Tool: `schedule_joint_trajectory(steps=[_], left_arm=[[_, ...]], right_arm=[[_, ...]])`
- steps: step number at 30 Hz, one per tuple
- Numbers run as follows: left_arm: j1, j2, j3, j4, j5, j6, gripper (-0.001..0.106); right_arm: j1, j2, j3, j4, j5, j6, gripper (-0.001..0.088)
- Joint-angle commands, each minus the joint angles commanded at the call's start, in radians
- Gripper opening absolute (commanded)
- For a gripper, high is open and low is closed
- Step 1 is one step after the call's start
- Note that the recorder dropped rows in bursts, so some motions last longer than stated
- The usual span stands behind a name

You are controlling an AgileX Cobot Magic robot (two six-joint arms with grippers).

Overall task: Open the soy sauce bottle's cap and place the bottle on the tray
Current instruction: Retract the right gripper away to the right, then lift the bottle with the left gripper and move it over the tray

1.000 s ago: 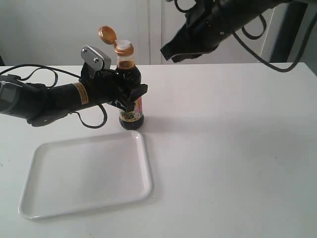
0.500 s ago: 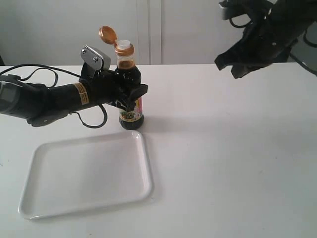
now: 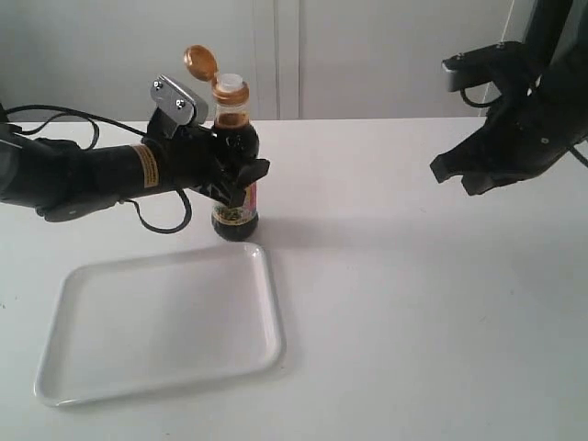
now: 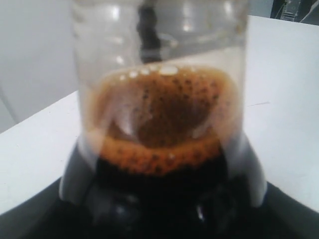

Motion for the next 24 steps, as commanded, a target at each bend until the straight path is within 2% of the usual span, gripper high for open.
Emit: schedule_joint_trajectory(steps=[5,8,13,24], left_arm=[[0.0,-0.068,0.0,0.022,-0.004,-0.026,0.0],[0.0,-0.112,0.002,0.096,0.0,-0.063,0.0],[0.0,-0.192,0.065,0.111,-0.002,-0.078,0.0],[0.0,-0.331,0.213,0.107,-0.002,-0.071,0.0]], right_arm=[[0.0,-0.01,0.06,-0.004,-0.013,-0.003,0.0],[0.0,-0.021,0.108,-0.004,-0.056,-0.003,0.0],[0.0,-0.048,0.181,-0.004,-0.151,0.02,0.0],[0.0,-0.063,0.247,-0.001,-0.208,0.04,0.0]])
